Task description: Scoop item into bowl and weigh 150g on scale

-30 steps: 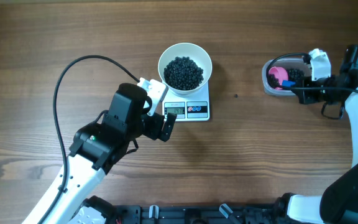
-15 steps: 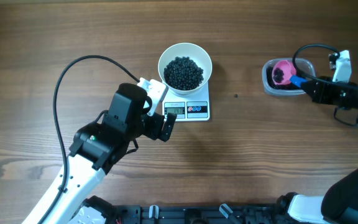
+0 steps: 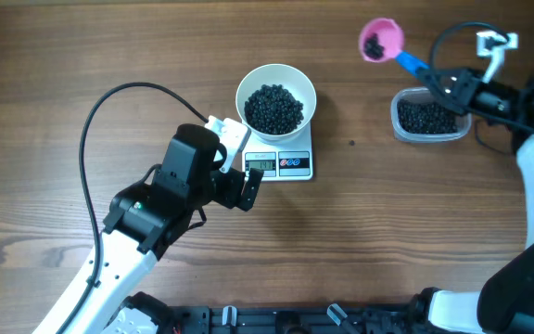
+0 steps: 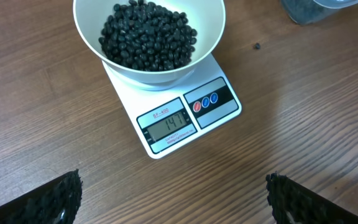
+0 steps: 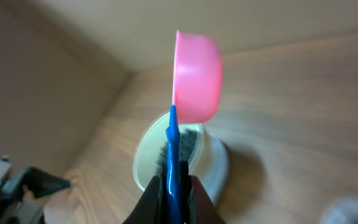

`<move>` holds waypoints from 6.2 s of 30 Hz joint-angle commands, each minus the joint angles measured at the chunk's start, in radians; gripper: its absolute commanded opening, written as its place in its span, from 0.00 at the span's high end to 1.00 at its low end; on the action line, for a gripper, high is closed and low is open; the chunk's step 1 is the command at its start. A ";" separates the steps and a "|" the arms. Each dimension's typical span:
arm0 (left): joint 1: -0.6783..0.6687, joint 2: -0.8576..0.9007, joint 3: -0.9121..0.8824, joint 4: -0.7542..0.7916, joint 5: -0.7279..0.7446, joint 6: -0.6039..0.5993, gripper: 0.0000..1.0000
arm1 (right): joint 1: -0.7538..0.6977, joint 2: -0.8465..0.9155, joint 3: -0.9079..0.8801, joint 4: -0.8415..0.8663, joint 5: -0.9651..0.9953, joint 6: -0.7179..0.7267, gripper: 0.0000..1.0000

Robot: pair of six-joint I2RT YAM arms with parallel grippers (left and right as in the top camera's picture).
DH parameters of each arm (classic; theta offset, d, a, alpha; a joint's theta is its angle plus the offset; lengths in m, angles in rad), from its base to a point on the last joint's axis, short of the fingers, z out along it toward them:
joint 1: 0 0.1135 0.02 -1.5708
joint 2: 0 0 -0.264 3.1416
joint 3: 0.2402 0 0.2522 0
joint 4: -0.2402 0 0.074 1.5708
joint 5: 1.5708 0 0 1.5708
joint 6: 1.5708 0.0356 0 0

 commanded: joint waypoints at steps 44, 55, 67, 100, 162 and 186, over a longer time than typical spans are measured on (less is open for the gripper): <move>-0.005 0.001 -0.003 -0.007 0.016 0.016 0.00 | 0.534 0.011 0.005 -0.004 0.533 -0.145 0.96; -0.005 0.001 -0.003 -0.006 0.016 0.016 0.00 | 0.535 0.011 0.005 0.035 0.538 -0.148 0.96; -0.004 0.001 -0.003 -0.007 0.016 0.016 0.00 | 0.554 0.011 0.005 0.005 0.580 -0.253 0.96; -0.005 0.001 -0.003 -0.007 0.016 0.016 0.00 | 0.556 0.011 0.005 0.072 0.518 -0.085 0.96; -0.004 0.001 -0.003 -0.007 0.016 0.016 0.00 | -0.145 0.022 -0.014 -0.616 1.122 0.214 0.00; -0.005 0.001 -0.003 -0.007 0.016 0.016 0.00 | -0.145 -0.856 -0.014 -0.838 0.557 -0.088 0.00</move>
